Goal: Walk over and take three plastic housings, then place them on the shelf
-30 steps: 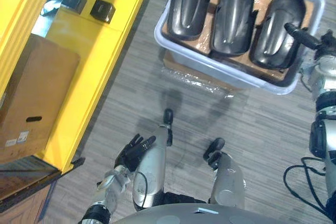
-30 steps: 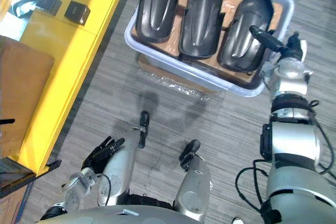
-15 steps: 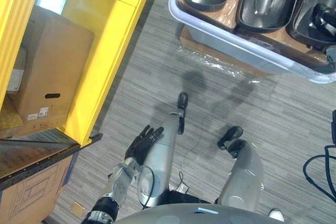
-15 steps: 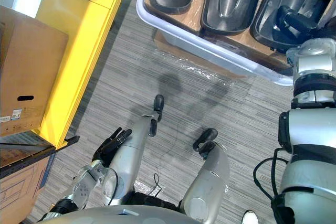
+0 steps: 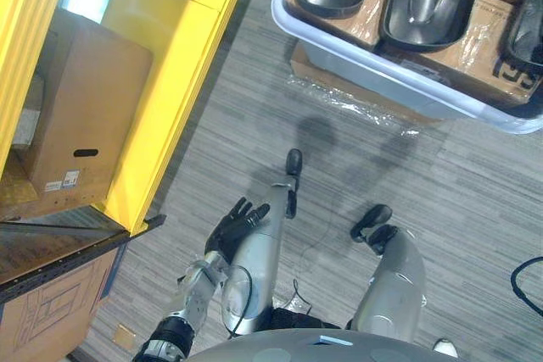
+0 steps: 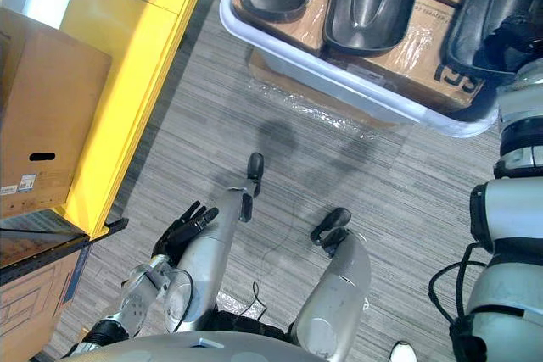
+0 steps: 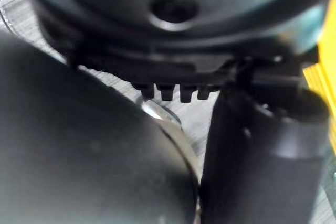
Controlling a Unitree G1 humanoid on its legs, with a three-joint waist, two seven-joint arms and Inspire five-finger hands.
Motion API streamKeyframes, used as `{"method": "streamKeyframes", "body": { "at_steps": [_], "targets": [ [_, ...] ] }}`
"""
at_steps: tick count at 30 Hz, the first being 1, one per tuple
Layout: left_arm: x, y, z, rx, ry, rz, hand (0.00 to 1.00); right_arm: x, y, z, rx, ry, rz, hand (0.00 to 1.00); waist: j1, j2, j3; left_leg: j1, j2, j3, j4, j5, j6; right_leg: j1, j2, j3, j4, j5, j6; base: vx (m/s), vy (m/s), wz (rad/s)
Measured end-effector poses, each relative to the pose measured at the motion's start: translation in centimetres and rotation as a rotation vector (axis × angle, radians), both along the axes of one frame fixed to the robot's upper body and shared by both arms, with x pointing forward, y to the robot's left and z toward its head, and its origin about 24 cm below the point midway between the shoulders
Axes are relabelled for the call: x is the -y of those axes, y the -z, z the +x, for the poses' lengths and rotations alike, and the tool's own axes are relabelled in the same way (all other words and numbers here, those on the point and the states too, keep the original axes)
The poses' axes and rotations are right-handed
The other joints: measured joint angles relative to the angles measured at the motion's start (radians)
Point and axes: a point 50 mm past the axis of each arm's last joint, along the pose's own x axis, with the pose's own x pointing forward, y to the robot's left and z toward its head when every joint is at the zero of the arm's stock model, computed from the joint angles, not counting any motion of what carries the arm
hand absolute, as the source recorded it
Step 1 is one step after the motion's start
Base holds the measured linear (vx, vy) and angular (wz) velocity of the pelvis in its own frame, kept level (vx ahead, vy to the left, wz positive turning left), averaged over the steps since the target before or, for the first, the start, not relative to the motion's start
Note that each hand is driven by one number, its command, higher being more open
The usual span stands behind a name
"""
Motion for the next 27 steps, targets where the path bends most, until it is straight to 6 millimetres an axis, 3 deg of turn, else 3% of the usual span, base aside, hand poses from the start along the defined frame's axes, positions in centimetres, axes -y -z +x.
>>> {"method": "streamKeyframes", "body": {
  "at_steps": [5,9,10,15,18,20,22,25,27],
  "targets": [
    [-0.3,0.3,-0.3,-0.021,-0.007,0.005,1.0,-0.6,1.8,0.6,-0.049,-0.05,-0.044,0.0,0.001,-0.01,0.002,0.076,0.012,0.0,-0.06,0.018,-0.011,0.07,0.032,-0.007,-0.061,0.013,-0.001,0.06,-0.044,-0.04],
    [-1.4,0.4,-0.6,-0.027,-0.024,0.027,1.0,-2.4,3.7,1.6,-0.037,-0.153,-0.027,0.0,-0.019,-0.047,0.011,0.151,0.03,0.015,-0.102,0.024,-0.019,0.137,0.063,-0.003,-0.118,0.028,-0.002,0.08,-0.049,-0.15],
    [-2.0,0.4,-1.0,-0.028,-0.038,0.038,1.0,-3.1,4.2,1.8,-0.032,-0.183,-0.037,0.0,-0.029,-0.067,0.014,0.186,0.035,0.022,-0.125,0.025,-0.021,0.168,0.073,-0.003,-0.145,0.032,-0.002,0.08,-0.043,-0.1],
    [-3.3,-0.1,-2.3,-0.018,-0.104,0.065,1.0,-3.9,4.1,1.3,0.089,-0.212,-0.047,0.0,-0.043,-0.109,0.019,0.316,0.042,0.048,-0.219,0.039,-0.034,0.28,0.104,0.0,-0.237,0.057,0.003,0.1,-0.028,-0.12],
    [-3.6,-1.9,-2.1,0.067,-0.137,0.065,1.0,-4.5,4.1,0.8,0.164,-0.215,-0.064,0.0,-0.052,-0.134,0.003,0.414,0.039,0.067,-0.291,0.052,-0.04,0.363,0.118,0.001,-0.306,0.074,0.009,0.09,-0.013,-0.11],
    [-3.8,-4.1,-1.0,0.164,-0.162,0.064,1.0,-5.7,5.1,0.7,0.21,-0.251,-0.027,0.0,-0.065,-0.168,-0.033,0.456,0.037,0.074,-0.346,0.065,-0.045,0.397,0.13,-0.002,-0.348,0.083,0.014,0.12,-0.027,-0.06],
    [-3.9,-6.9,0.8,0.276,-0.206,0.028,1.0,-7.0,7.7,0.2,0.198,-0.284,-0.006,0.0,-0.07,-0.204,-0.098,0.489,0.036,0.08,-0.39,0.071,-0.049,0.429,0.141,-0.01,-0.4,0.095,0.019,0.13,-0.032,-0.04],
    [-4.1,-9.8,1.9,0.387,-0.25,-0.006,1.0,-8.6,10.5,-0.9,0.161,-0.33,-0.013,0.0,-0.09,-0.226,-0.161,0.542,0.025,0.08,-0.429,0.072,-0.05,0.5,0.149,-0.03,-0.47,0.111,0.035,0.16,-0.029,0.07],
    [-4.2,-11.4,2.8,0.456,-0.272,-0.025,1.0,-9.6,10.7,-1.3,0.168,-0.365,-0.048,0.0,-0.092,-0.225,-0.195,0.568,0.021,0.099,-0.442,0.072,-0.05,0.532,0.153,-0.03,-0.515,0.13,0.04,0.12,-0.013,-0.1]
  ]
}}
